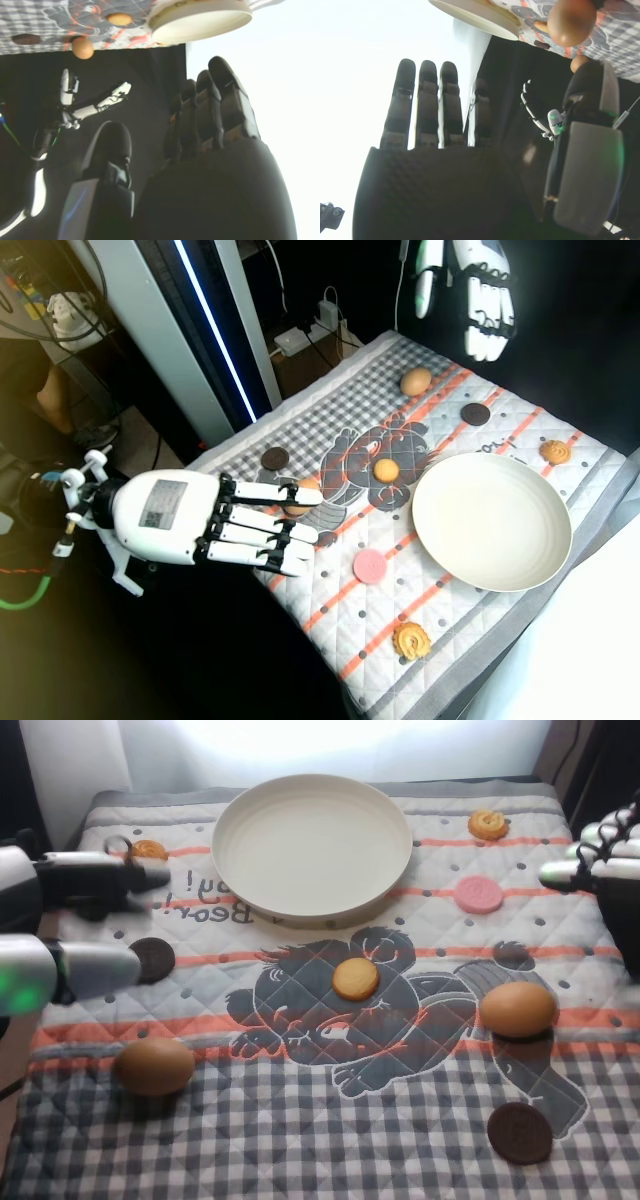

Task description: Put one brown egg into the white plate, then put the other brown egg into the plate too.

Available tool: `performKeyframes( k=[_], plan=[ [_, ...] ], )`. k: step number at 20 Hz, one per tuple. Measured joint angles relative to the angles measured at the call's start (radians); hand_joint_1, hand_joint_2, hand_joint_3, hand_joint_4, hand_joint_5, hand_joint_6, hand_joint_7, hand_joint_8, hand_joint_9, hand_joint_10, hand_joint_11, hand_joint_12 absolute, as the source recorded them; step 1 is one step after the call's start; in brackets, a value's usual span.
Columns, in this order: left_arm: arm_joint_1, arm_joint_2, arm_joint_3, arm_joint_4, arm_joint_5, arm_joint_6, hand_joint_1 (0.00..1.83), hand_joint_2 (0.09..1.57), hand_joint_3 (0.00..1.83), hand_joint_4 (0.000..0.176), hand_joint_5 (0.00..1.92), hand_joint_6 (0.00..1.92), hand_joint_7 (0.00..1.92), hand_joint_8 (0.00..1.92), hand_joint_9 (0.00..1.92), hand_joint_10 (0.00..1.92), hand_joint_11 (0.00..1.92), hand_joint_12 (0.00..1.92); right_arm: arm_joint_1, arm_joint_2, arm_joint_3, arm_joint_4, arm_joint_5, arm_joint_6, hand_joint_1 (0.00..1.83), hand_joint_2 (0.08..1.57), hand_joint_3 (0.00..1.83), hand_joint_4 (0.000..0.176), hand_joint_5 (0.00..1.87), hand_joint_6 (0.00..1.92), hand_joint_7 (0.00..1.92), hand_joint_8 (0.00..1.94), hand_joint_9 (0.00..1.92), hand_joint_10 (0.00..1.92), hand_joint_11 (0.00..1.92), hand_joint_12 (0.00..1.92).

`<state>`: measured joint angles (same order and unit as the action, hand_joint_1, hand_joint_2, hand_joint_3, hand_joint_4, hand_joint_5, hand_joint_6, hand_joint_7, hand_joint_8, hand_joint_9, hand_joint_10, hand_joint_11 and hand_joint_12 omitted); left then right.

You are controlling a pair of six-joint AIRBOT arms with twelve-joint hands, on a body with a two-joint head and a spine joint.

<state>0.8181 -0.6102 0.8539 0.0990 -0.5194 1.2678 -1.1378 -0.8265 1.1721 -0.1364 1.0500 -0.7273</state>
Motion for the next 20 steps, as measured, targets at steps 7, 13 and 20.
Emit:
performKeyframes(
  k=[7, 13, 20],
  plan=[
    [-0.062, -0.037, 0.016, 0.127, 0.147, 0.039, 0.81, 1.05, 0.0, 0.061, 0.61, 0.0, 0.9, 0.0, 0.97, 0.1, 0.51, 1.38, 0.0, 0.0, 0.0, -0.005, -0.014, 0.0, 0.6, 1.31, 0.0, 0.021, 0.46, 0.0, 0.53, 0.0, 0.48, 0.0, 0.27, 0.39],
    [-0.103, -0.082, -0.016, 0.076, 0.294, 0.319, 0.66, 0.93, 0.0, 0.173, 0.53, 0.0, 0.66, 0.0, 0.77, 0.09, 0.18, 1.55, 0.0, 0.0, 0.002, -0.007, -0.016, 0.0, 0.62, 1.32, 0.0, 0.028, 0.46, 0.0, 0.54, 0.0, 0.5, 0.01, 0.26, 0.41],
    [-0.118, -0.125, 0.024, 0.068, 0.369, 0.336, 0.9, 0.9, 0.0, 0.136, 0.53, 0.0, 0.65, 0.0, 0.58, 0.5, 0.06, 1.62, 0.0, 0.0, 0.002, -0.007, -0.014, 0.001, 0.62, 1.33, 0.0, 0.022, 0.5, 0.01, 0.58, 0.01, 0.53, 0.01, 0.28, 0.45]
  ],
)
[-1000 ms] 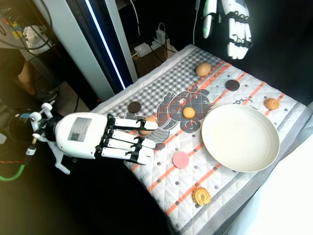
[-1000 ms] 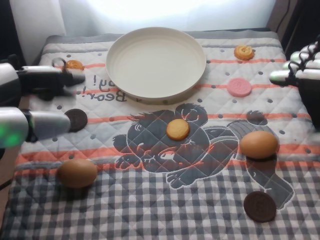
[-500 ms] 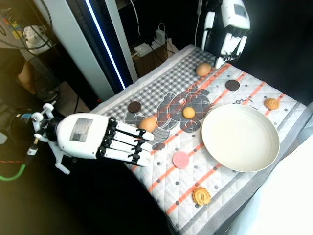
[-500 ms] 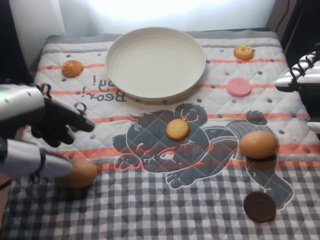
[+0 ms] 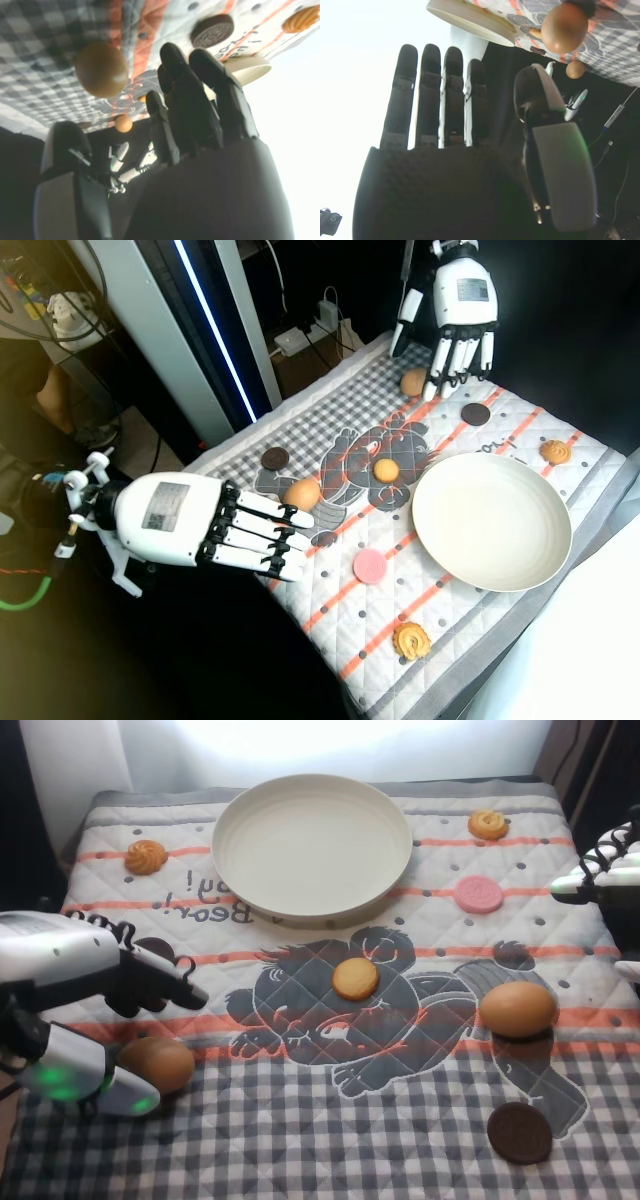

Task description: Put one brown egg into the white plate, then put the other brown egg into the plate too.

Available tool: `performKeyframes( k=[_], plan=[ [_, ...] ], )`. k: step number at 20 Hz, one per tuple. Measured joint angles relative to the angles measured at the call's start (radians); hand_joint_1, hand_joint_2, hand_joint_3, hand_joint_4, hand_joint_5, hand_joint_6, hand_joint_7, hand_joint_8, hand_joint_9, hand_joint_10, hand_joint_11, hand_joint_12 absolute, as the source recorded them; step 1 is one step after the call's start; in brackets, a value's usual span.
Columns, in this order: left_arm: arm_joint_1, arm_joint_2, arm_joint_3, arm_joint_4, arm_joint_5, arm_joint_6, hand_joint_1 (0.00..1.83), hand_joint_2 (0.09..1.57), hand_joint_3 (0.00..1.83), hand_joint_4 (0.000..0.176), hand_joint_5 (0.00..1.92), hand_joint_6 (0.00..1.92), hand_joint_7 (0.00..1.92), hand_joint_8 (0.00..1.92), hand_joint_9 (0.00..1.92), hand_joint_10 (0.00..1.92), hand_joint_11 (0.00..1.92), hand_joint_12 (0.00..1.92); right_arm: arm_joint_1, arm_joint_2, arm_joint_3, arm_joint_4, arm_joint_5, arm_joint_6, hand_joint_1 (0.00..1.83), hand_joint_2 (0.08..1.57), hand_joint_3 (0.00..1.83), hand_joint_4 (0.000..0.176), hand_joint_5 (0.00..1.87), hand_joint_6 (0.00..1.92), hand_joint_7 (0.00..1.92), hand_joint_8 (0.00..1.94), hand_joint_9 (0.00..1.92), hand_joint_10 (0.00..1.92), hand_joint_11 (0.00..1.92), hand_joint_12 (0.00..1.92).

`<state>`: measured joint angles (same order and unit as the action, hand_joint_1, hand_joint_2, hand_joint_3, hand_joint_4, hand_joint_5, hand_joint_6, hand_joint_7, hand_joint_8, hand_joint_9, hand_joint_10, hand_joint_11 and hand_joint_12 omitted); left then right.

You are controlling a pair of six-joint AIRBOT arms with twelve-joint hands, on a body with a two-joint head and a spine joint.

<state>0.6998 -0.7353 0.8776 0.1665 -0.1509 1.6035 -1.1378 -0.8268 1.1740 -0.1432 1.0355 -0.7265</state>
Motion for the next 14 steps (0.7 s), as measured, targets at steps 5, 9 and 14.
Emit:
performKeyframes(
  k=[5, 9, 14],
  plan=[
    [0.001, -0.024, 0.009, -0.003, 0.018, 0.016, 1.29, 0.96, 0.0, 0.06, 0.72, 0.01, 0.76, 0.04, 0.4, 1.09, 0.1, 1.85, 0.0, 0.0, 0.0, 0.0, -0.001, 0.0, 0.64, 1.34, 0.0, 0.038, 0.53, 0.0, 0.66, 0.0, 0.58, 0.0, 0.27, 0.52],
    [0.005, -0.039, 0.024, -0.043, 0.023, 0.019, 1.21, 1.02, 0.0, 0.028, 0.84, 0.0, 0.68, 0.63, 0.42, 1.36, 0.16, 1.92, 0.0, -0.001, 0.0, 0.0, -0.002, 0.0, 0.69, 1.35, 0.0, 0.029, 0.57, 0.01, 0.7, 0.01, 0.61, 0.01, 0.29, 0.55],
    [0.032, -0.061, 0.032, -0.085, -0.003, 0.02, 0.83, 0.95, 0.0, 0.053, 0.71, 0.0, 0.37, 1.03, 0.31, 1.46, 0.1, 1.88, 0.0, -0.003, 0.0, 0.002, -0.003, 0.0, 0.71, 1.34, 0.0, 0.014, 0.59, 0.01, 0.72, 0.01, 0.63, 0.01, 0.33, 0.59]
  ],
)
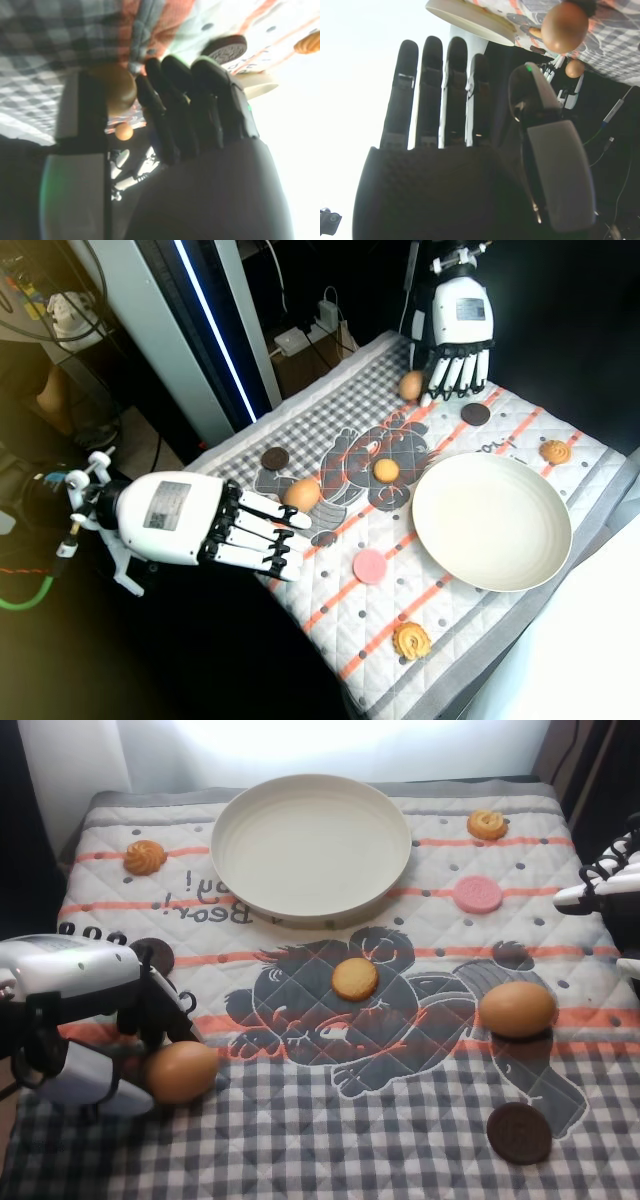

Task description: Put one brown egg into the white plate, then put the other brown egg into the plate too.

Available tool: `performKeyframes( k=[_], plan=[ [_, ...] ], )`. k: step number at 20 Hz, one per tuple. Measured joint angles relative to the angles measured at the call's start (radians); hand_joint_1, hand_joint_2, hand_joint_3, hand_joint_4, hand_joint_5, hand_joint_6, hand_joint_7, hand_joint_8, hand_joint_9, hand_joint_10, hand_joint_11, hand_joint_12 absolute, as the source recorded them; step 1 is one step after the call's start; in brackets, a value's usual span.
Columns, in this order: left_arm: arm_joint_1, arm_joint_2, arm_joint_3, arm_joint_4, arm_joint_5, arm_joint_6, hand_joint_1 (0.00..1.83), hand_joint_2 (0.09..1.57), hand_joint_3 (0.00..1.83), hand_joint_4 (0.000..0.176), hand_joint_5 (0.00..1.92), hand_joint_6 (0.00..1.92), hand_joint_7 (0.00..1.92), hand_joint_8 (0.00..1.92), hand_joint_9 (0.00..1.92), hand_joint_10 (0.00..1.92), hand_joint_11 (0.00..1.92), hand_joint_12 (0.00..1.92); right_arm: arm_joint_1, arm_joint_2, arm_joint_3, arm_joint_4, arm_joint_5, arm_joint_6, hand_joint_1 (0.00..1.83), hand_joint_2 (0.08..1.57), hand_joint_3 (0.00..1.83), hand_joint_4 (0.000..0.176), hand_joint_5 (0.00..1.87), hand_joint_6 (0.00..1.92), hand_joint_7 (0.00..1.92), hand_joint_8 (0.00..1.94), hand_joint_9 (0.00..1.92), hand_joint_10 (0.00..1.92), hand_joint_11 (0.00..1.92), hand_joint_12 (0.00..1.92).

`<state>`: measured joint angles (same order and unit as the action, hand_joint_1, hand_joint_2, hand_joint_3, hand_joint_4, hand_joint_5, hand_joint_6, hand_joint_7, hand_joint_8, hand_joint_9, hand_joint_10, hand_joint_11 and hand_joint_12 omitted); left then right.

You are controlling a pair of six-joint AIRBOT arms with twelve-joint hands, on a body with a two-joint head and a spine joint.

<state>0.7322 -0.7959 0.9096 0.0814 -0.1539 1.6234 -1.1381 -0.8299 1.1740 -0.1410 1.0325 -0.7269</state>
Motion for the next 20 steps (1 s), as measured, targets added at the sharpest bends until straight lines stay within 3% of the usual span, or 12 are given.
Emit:
performKeyframes(
  k=[1, 4, 5, 6, 7, 11, 12, 13, 14, 18, 20],
  plan=[
    [0.002, 0.0, 0.0, 0.0, -0.001, 0.0, 0.83, 0.87, 0.0, 0.078, 0.63, 0.0, 0.41, 0.85, 0.36, 1.28, 0.13, 1.79, 0.0, 0.0, 0.0, 0.0, 0.002, 0.0, 0.73, 1.33, 0.0, 0.011, 0.59, 0.01, 0.72, 0.0, 0.63, 0.0, 0.33, 0.59],
    [0.007, 0.0, 0.0, -0.002, -0.008, 0.0, 0.83, 0.82, 0.0, 0.1, 0.5, 0.0, 0.5, 0.43, 0.39, 1.0, 0.08, 1.68, 0.0, 0.0, 0.0, -0.001, 0.003, 0.0, 0.76, 1.33, 0.0, 0.006, 0.6, 0.01, 0.73, 0.0, 0.63, 0.0, 0.33, 0.59],
    [0.007, 0.0, -0.001, -0.002, -0.019, 0.0, 0.84, 0.81, 0.0, 0.099, 0.47, 0.0, 0.54, 0.3, 0.39, 0.96, 0.05, 1.7, 0.0, 0.0, 0.0, 0.001, 0.0, 0.0, 0.77, 1.33, 0.0, 0.009, 0.6, 0.0, 0.73, 0.0, 0.63, 0.0, 0.33, 0.59],
    [0.007, 0.0, -0.001, -0.004, -0.022, 0.0, 0.84, 0.81, 0.0, 0.099, 0.47, 0.0, 0.54, 0.3, 0.39, 0.96, 0.05, 1.7, 0.0, 0.0, 0.0, 0.001, 0.002, 0.0, 0.77, 1.33, 0.0, 0.009, 0.6, 0.0, 0.73, 0.0, 0.63, 0.0, 0.33, 0.59],
    [0.007, 0.0, -0.003, -0.004, -0.027, 0.0, 0.82, 0.82, 0.0, 0.102, 0.44, 0.0, 0.57, 0.12, 0.38, 0.9, 0.04, 1.7, 0.0, 0.0, 0.0, 0.001, 0.002, 0.0, 0.77, 1.33, 0.0, 0.019, 0.6, 0.0, 0.73, 0.0, 0.63, 0.0, 0.33, 0.58],
    [0.007, -0.003, -0.005, -0.004, -0.035, 0.0, 0.84, 0.85, 0.0, 0.083, 0.54, 0.01, 0.66, 0.1, 0.43, 0.91, 0.1, 1.69, 0.0, 0.0, 0.0, 0.002, 0.002, 0.0, 0.79, 1.33, 0.0, 0.026, 0.61, 0.01, 0.74, 0.0, 0.63, 0.0, 0.34, 0.56],
    [0.007, -0.011, -0.001, -0.008, -0.043, 0.001, 0.91, 0.92, 0.0, 0.007, 0.8, 0.02, 0.52, 0.86, 0.39, 1.38, 0.24, 1.8, 0.0, 0.0, 0.0, 0.002, 0.002, 0.0, 0.78, 1.33, 0.0, 0.029, 0.61, 0.0, 0.74, 0.0, 0.64, 0.0, 0.34, 0.55],
    [0.007, -0.016, 0.003, -0.011, -0.048, 0.003, 0.93, 0.93, 0.0, 0.0, 0.86, 0.01, 0.42, 1.22, 0.36, 1.6, 0.28, 1.87, 0.0, 0.0, 0.0, 0.001, 0.003, 0.0, 0.78, 1.33, 0.0, 0.027, 0.62, 0.0, 0.75, 0.0, 0.64, 0.0, 0.35, 0.55],
    [0.008, -0.026, 0.011, -0.021, -0.053, 0.003, 0.94, 0.93, 0.0, 0.0, 0.87, 0.0, 0.38, 1.33, 0.35, 1.67, 0.3, 1.88, 0.0, 0.0, 0.0, 0.002, 0.002, 0.0, 0.77, 1.33, 0.0, 0.029, 0.62, 0.0, 0.75, 0.0, 0.64, 0.0, 0.35, 0.55],
    [0.011, -0.042, 0.017, -0.031, -0.05, 0.0, 0.95, 0.92, 0.0, 0.0, 0.84, 0.0, 0.36, 1.44, 0.36, 1.76, 0.34, 1.92, 0.0, -0.002, 0.0, 0.002, 0.003, 0.0, 0.76, 1.34, 0.0, 0.031, 0.62, 0.0, 0.75, 0.0, 0.65, 0.0, 0.37, 0.53],
    [0.011, -0.042, 0.017, -0.034, -0.048, 0.0, 0.96, 0.9, 0.0, 0.0, 0.84, 0.0, 0.36, 1.47, 0.36, 1.77, 0.34, 1.92, 0.0, -0.002, 0.0, 0.002, 0.002, 0.0, 0.79, 1.33, 0.0, 0.022, 0.64, 0.01, 0.77, 0.01, 0.65, 0.0, 0.37, 0.54]
  ],
)
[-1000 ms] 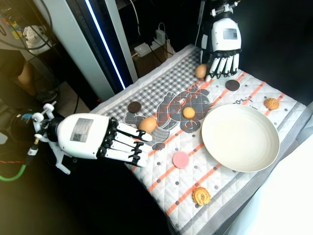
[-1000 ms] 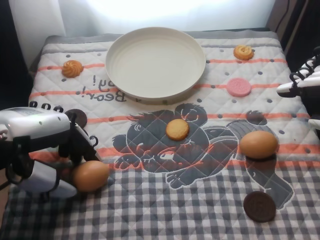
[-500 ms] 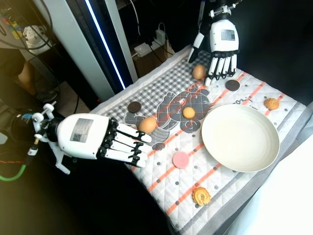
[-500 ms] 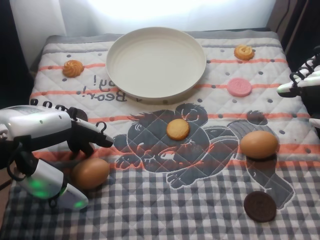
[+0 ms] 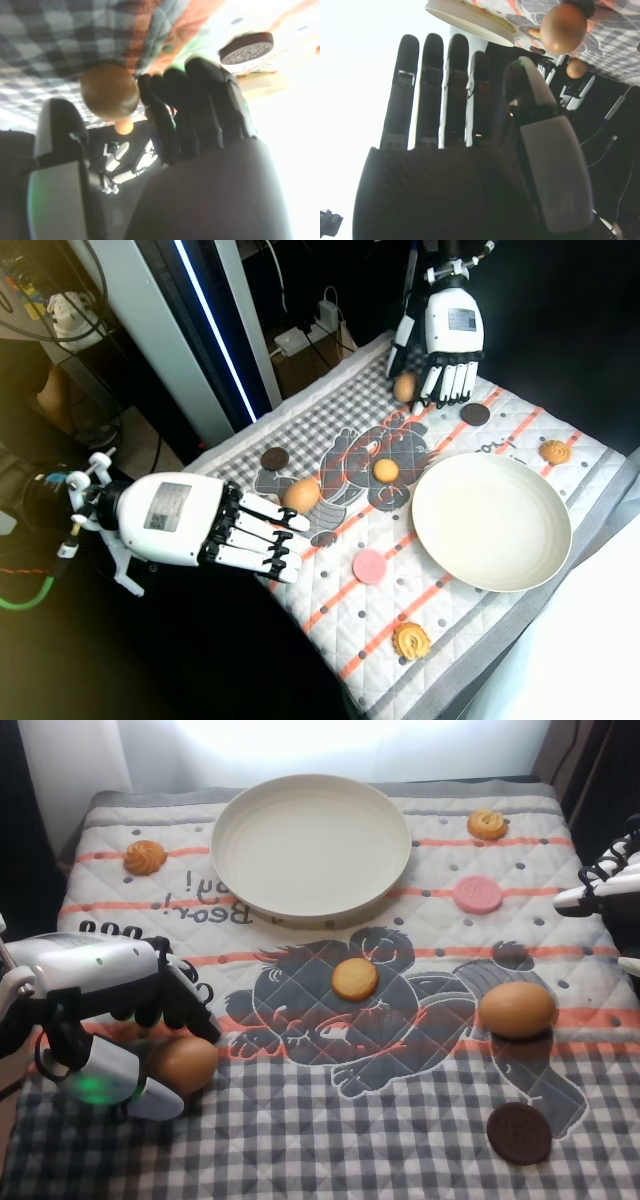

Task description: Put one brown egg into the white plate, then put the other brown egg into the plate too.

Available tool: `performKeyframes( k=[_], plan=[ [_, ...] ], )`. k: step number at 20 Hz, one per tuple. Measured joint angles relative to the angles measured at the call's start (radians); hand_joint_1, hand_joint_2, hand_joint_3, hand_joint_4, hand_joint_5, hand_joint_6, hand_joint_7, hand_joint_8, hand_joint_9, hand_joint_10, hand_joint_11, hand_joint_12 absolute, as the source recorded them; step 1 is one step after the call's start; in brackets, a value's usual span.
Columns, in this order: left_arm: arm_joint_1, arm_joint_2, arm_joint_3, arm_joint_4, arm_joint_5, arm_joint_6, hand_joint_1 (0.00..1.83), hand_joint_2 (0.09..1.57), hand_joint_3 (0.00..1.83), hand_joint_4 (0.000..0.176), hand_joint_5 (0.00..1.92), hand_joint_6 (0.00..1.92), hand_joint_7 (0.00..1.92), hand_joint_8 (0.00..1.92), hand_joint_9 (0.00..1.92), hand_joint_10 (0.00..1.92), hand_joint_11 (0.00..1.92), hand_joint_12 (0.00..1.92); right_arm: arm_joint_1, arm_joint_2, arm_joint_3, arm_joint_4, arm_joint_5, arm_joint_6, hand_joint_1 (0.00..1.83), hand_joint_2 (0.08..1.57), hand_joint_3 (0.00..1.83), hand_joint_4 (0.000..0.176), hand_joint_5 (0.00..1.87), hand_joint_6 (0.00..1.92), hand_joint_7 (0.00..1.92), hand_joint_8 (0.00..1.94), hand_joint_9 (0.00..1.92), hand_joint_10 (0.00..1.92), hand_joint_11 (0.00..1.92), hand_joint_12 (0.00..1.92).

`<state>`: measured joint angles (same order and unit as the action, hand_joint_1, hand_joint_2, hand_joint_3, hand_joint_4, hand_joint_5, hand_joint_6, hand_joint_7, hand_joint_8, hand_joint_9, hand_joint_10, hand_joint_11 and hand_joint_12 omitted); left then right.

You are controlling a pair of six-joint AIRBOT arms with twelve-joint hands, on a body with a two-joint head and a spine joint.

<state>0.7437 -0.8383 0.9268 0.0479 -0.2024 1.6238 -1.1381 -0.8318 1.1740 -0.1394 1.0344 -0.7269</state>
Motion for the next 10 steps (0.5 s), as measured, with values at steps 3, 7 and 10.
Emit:
performKeyframes(
  k=[3, 7, 10],
  plan=[
    [0.001, -0.002, 0.001, -0.005, 0.0, 0.0, 1.0, 0.93, 0.0, 0.0, 0.86, 0.0, 0.44, 1.41, 0.43, 1.75, 0.36, 1.92, 0.0, 0.0, 0.0, 0.0, 0.0, 0.0, 0.74, 1.35, 0.0, 0.017, 0.65, 0.0, 0.77, 0.0, 0.66, 0.0, 0.38, 0.53],
    [0.006, -0.013, 0.016, -0.039, -0.013, -0.002, 1.23, 1.17, 0.0, 0.0, 0.93, 0.81, 0.82, 1.47, 0.71, 1.55, 0.7, 1.7, 0.0, -0.005, 0.0, 0.001, 0.0, 0.0, 0.79, 1.35, 0.0, 0.02, 0.65, 0.0, 0.79, 0.0, 0.67, 0.0, 0.39, 0.51],
    [0.019, -0.03, 0.03, -0.083, -0.037, -0.004, 1.26, 1.13, 0.0, 0.0, 0.99, 0.71, 0.94, 1.3, 0.84, 1.33, 0.76, 1.55, -0.001, -0.006, 0.0, 0.005, 0.0, 0.0, 0.77, 1.36, 0.01, 0.023, 0.66, 0.0, 0.79, 0.0, 0.67, 0.0, 0.39, 0.51]
  ],
)
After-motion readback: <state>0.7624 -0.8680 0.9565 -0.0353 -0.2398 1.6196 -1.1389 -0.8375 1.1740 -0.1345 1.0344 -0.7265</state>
